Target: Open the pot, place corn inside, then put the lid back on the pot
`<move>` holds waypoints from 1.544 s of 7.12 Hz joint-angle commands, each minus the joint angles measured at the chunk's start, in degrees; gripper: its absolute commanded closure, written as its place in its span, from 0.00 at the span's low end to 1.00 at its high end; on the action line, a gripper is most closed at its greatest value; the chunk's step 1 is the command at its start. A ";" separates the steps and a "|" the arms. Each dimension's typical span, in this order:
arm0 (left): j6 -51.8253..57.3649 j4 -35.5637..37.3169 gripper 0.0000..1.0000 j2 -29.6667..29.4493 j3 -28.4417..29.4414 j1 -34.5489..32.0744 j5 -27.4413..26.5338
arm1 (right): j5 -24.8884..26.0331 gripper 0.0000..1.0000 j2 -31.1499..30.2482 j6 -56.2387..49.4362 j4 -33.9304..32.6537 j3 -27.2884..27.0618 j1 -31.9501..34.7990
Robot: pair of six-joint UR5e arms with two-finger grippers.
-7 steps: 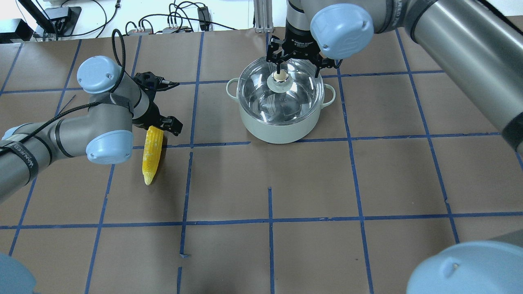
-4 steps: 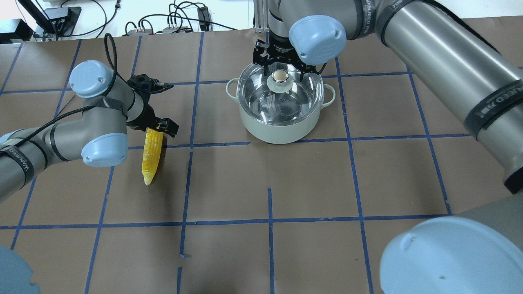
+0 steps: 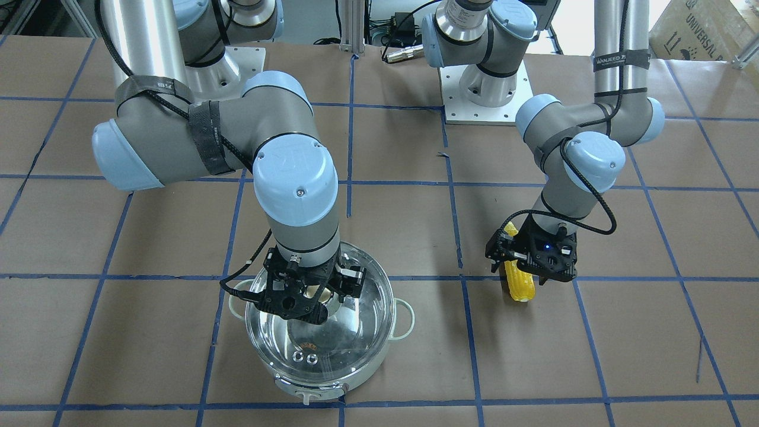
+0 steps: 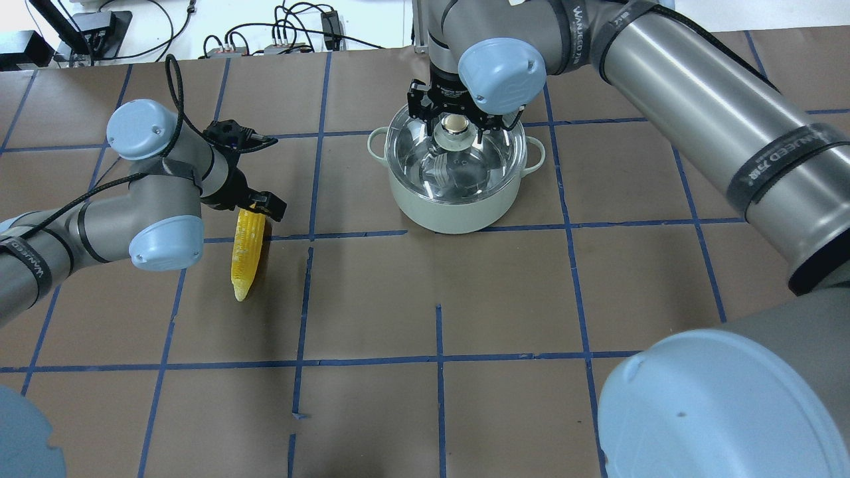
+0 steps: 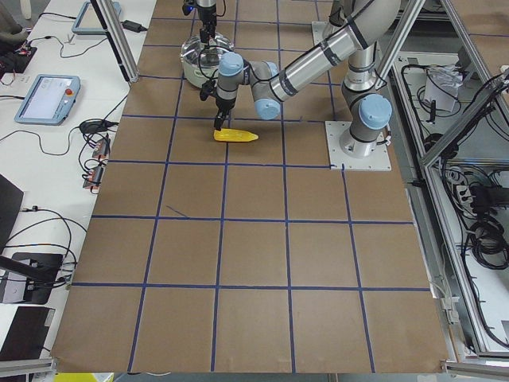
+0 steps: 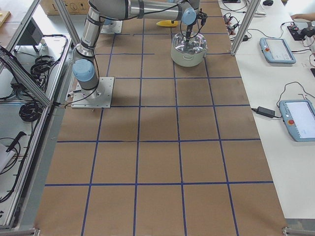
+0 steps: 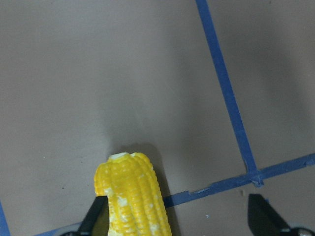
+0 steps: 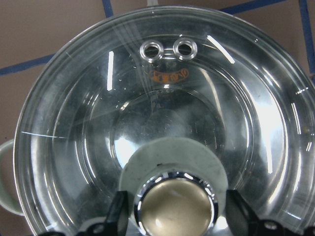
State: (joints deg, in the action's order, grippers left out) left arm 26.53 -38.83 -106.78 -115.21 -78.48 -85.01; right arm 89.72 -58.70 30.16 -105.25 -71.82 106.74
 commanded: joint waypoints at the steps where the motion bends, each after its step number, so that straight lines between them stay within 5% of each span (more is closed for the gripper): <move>1: 0.02 -0.11 0.00 -0.18 -1.32 3.07 2.56 | 0.02 0.74 0.07 -0.45 0.13 0.54 0.14; 4: -9.97 -0.20 0.00 -1.23 -3.09 2.64 -4.33 | 0.72 0.76 -0.71 -2.46 0.83 2.29 -0.39; 6: -10.79 0.15 0.00 -2.99 -3.09 2.20 -5.43 | 0.63 0.77 -1.07 -4.04 7.04 8.15 -0.65; 11: -14.84 -0.11 0.01 -2.20 -2.30 -1.14 -5.43 | 3.18 0.85 -4.50 -34.15 18.32 6.53 -17.50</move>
State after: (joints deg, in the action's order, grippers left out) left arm 12.06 -38.91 -108.88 -117.57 -79.19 -90.57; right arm 92.91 -62.81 2.59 -88.46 -64.07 93.41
